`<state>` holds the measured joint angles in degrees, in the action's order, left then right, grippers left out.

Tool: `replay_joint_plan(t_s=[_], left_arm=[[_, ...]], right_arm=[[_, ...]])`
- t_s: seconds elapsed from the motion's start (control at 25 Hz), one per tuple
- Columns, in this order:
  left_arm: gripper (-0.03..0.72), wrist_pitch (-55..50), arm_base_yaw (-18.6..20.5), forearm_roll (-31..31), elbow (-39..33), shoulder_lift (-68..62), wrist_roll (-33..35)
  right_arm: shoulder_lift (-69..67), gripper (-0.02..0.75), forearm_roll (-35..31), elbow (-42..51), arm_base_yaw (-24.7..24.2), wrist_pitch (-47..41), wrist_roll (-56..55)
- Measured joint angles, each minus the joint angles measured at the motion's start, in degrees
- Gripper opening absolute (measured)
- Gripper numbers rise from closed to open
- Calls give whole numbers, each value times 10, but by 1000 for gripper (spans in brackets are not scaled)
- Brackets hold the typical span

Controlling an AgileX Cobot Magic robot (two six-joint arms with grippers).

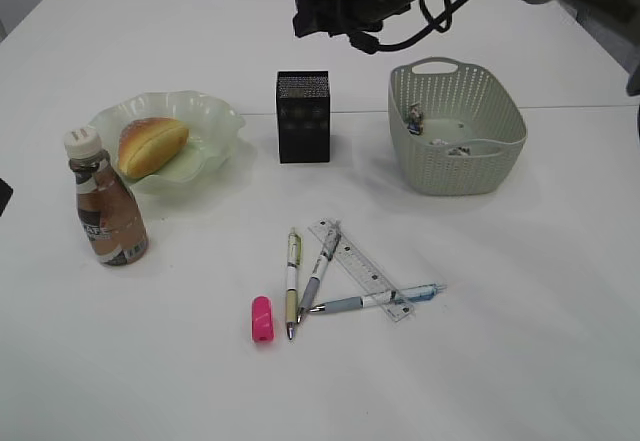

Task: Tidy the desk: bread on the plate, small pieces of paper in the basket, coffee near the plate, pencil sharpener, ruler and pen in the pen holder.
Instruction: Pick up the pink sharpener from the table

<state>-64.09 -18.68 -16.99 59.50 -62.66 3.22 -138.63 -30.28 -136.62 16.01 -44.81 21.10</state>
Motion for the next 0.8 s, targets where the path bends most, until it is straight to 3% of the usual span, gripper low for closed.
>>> replay_joint_plan(t_s=[0.36, 0.48, 0.8], left_arm=[[380, 0, 0, 0, 0, 0, 0], [380, -4, 0, 0, 0, 0, 0], [380, -42, 0, 0, 0, 0, -9]], right_arm=[[0, 435, 141, -45, -14, -236, 0], [1, 435, 208, -45, -14, -258, -7], [50, 434, 356, -45, -14, -269, -178]])
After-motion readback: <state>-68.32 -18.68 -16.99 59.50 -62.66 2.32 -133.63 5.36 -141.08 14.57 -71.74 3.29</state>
